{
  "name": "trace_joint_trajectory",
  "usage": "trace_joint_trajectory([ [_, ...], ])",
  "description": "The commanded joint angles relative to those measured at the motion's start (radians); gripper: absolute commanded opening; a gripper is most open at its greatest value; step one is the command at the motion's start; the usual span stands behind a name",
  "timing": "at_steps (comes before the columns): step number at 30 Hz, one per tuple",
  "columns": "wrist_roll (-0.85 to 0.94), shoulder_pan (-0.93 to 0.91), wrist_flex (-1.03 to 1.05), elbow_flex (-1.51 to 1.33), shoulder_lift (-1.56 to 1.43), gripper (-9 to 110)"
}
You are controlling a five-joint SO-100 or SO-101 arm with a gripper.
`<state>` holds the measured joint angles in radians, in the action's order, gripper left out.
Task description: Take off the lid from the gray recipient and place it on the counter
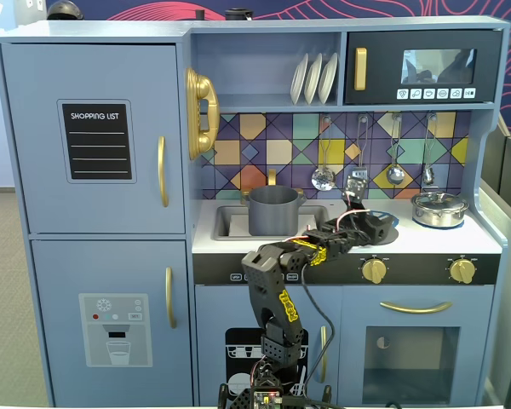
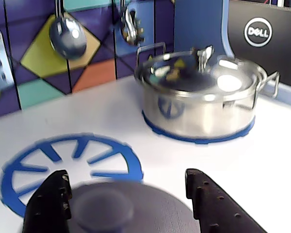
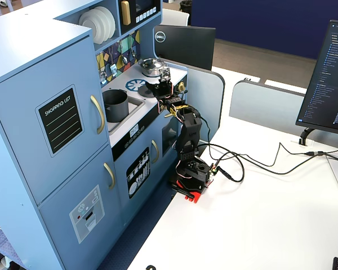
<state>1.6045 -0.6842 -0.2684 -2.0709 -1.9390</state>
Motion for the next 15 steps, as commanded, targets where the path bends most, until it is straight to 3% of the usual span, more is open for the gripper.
trace_joint_trajectory([
  [1, -0.029, 0.064, 0.124, 0.058, -0.229, 15],
  [5, -0.087, 0.178, 0.655, 0.100, -0.528, 0],
  [9, -0.150, 0.339, 1.169, 0.138, -0.775, 0],
  [15, -0.061, 0.515, 1.473, -0.133, -1.060, 0],
])
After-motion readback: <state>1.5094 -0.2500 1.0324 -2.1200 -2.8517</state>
